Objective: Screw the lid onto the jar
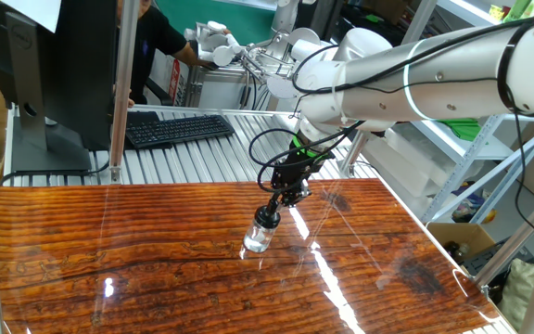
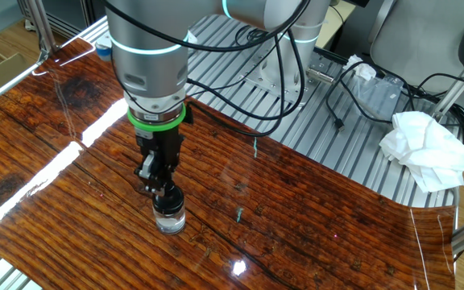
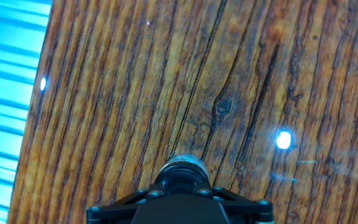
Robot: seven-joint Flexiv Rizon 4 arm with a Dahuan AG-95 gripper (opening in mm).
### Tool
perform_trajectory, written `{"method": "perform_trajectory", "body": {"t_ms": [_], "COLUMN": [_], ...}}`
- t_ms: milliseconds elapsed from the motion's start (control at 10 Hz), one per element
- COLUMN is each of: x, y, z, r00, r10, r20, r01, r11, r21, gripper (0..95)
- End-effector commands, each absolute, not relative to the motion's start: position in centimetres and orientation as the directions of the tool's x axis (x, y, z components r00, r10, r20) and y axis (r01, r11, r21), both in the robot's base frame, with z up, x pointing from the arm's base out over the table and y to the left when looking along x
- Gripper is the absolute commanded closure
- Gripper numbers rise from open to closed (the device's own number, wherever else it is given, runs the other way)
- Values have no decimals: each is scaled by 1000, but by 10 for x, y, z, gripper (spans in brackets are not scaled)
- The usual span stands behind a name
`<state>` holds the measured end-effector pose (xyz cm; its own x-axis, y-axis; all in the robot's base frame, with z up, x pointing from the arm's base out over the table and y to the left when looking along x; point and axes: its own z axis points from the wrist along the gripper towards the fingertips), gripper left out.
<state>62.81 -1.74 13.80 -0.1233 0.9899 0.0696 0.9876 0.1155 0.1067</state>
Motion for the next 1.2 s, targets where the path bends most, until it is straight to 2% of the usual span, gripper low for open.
{"method": "perform_trajectory", "body": {"t_ms": [100,1200], "x": [630,630], "y": [-15,-15], "z": [101,100], "r00": [-90,15], "r10": [993,993], "r20": [82,119], "r01": [991,991], "r11": [81,-31], "r21": [107,133], "gripper": [950,950]}}
